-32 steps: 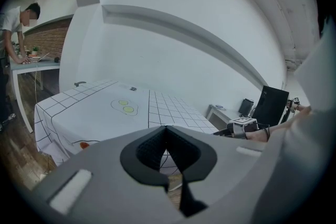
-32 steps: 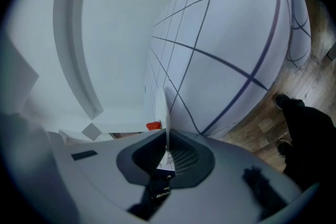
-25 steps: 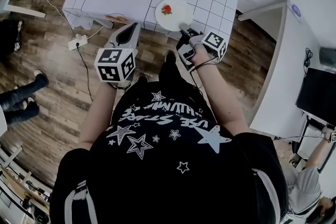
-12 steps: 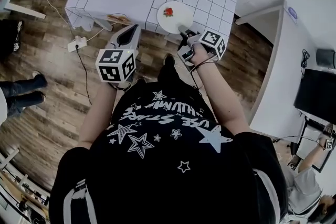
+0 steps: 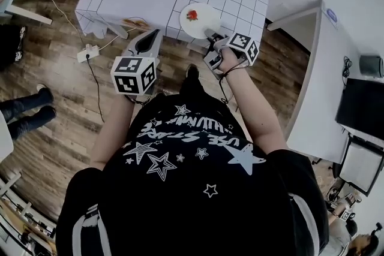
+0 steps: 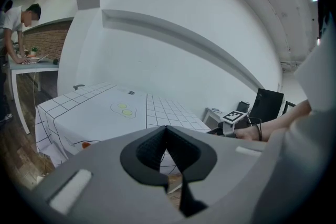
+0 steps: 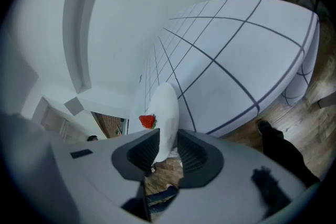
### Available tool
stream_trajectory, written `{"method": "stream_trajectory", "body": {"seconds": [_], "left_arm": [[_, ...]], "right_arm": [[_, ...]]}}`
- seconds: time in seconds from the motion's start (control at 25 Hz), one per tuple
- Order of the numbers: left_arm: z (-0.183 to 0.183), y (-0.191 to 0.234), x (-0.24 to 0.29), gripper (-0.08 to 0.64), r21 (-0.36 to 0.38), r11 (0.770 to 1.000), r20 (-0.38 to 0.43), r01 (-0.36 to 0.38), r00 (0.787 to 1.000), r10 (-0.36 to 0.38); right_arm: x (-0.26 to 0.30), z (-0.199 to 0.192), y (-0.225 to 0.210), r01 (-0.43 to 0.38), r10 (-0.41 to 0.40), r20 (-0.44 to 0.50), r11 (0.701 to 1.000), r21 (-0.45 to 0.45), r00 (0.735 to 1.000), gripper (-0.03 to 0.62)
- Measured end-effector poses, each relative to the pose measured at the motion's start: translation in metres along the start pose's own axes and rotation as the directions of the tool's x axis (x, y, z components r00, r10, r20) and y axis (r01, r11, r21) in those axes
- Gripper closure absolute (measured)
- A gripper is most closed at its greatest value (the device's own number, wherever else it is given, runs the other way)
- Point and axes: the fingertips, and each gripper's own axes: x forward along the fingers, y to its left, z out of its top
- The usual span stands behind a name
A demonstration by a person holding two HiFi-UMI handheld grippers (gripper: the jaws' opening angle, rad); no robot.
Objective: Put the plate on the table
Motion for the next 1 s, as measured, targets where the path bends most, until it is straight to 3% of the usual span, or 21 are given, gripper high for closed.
{"method": "stream_trajectory", "body": {"seconds": [0.56, 0.8, 1.0], "left_arm": [[-0.002, -0.007, -0.002, 0.552, -0.002, 1.000, 0.003, 0.027, 1.000, -0.027], [0.002, -0.010, -0.013, 0.552, 0.019, 0.998, 0.017, 0.063, 0.998, -0.063], [0.002, -0.006, -0.028, 0.552, 0.050, 0.994, 0.021, 0.098, 0.995, -0.099]], "right_arm": [[-0.019, -0.005, -0.010, 0.072, -0.072, 0.005, 0.996, -0.059, 0.997, 0.479], [-0.036, 0.001, 0.011, 0.021, -0.012, 0.105, 0.996, -0.084, 0.994, 0.479], [-0.068, -0.004, 0.041, -0.061, 0.091, 0.213, 0.988, -0.139, 0.973, 0.487]]}}
